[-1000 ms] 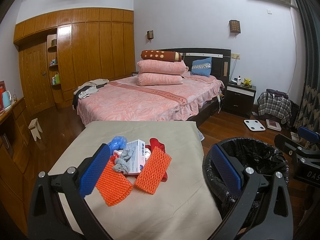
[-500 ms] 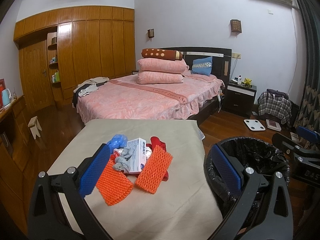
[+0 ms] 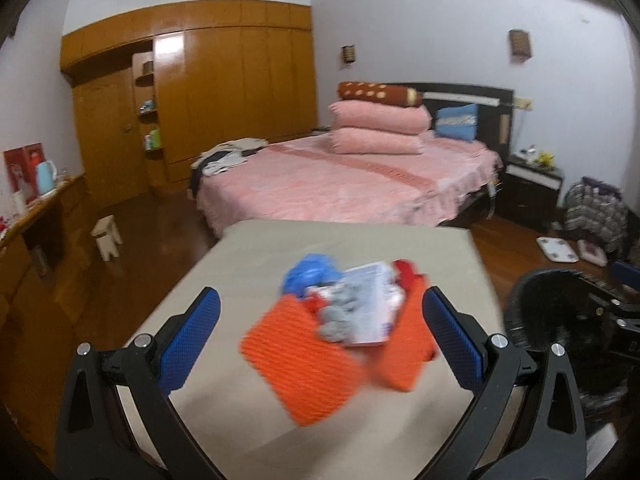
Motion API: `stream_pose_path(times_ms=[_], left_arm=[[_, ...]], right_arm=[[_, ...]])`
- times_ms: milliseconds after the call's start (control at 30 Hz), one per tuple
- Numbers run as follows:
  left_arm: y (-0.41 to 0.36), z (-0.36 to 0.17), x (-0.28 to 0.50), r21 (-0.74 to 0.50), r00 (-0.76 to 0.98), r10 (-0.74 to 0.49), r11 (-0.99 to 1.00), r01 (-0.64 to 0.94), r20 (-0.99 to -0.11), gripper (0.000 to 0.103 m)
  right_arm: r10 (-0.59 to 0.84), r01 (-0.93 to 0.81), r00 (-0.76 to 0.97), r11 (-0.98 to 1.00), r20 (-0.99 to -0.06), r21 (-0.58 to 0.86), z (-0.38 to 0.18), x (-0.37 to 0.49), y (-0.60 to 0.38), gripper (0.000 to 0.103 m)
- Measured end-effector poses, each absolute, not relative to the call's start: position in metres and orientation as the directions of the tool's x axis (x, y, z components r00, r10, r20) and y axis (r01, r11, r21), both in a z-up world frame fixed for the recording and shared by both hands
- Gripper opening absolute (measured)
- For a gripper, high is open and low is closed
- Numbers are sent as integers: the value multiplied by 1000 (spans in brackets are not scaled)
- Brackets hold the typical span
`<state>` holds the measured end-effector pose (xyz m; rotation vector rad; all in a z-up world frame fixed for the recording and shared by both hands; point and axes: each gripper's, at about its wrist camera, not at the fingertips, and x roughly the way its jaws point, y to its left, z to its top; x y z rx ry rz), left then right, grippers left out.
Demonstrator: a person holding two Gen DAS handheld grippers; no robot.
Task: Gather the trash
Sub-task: 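Grasp an orange foam net with the right gripper while the left gripper grasps another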
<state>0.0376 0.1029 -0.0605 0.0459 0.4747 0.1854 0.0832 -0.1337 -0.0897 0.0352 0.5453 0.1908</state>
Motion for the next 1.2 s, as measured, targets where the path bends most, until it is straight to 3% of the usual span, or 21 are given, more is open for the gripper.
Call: stream_pose_path(times_ms=[67,200,367,833,867,967,1033,1100,1200], left_arm=[[115,-66,40,98,865,213,977,-189,-455,98],[135,-75,47,103,842,232,973,-208,-487,98],[154,-92,56,90,823,242,969,-229,-514,98],[180,-128,82,66,787,219,973,-222,-576,96],[181,-130,84,63,785,217,973,-222,-580,95],[185,-135,85,42,777,196,976,-214,-599,92],[185,-139,87,25,774,178,978,-205,-608,83],[184,-143,90,5,767,148,983,-185,-624,81],[178,-150,94,8,760,140,985,-175,-635,81]], right_arm=[[209,-191,829,977,-519,89,-99,92,-119,96],[255,-234,783,966,-567,111,-123,111,-92,83],[288,-277,740,954,-608,116,-147,132,-60,78],[252,-301,655,952,-712,59,-210,170,-15,81],[254,-305,651,950,-715,60,-212,170,-13,79],[296,-348,630,934,-718,79,-211,167,-12,58],[322,-375,616,922,-719,92,-210,166,-12,41],[347,-394,604,913,-717,110,-209,165,-13,20],[373,-416,596,901,-711,124,-206,163,-16,12]])
